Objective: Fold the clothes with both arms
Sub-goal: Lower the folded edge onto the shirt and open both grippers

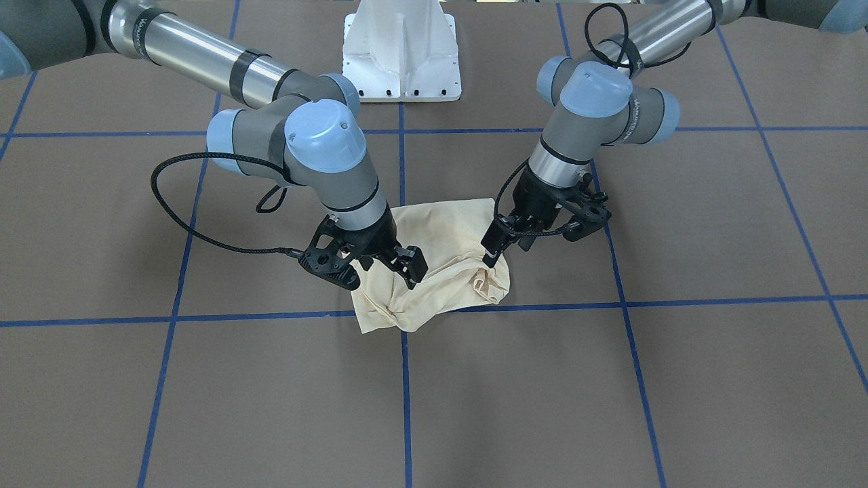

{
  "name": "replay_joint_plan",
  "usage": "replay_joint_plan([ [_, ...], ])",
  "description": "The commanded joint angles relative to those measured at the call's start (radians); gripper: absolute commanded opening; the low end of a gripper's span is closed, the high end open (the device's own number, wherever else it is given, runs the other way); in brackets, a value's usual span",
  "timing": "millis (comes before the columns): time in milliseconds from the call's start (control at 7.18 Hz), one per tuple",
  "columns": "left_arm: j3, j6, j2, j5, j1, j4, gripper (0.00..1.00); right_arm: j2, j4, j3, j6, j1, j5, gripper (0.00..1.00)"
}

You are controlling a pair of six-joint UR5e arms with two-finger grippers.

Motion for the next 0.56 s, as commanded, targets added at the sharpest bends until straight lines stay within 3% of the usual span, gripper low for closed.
replay_joint_plan([
  [0, -0.027, 0.035, 0.010, -0.048, -0.040, 0.005, 0.99, 0.009, -0.007, 0.024, -0.033, -0.004, 0.002, 0.99],
  [139, -0.074, 0.082, 0.061, -0.077, -0.062, 0.005, 0.99, -0.002, -0.042, 0.053, -0.105, -0.002, -0.001, 0.99],
  [418, -0.160, 0.281, 0.162, -0.091, -0.129, 0.014, 0.99, -0.009, -0.308, 0.168, -0.360, 0.031, -0.031, 1.00],
])
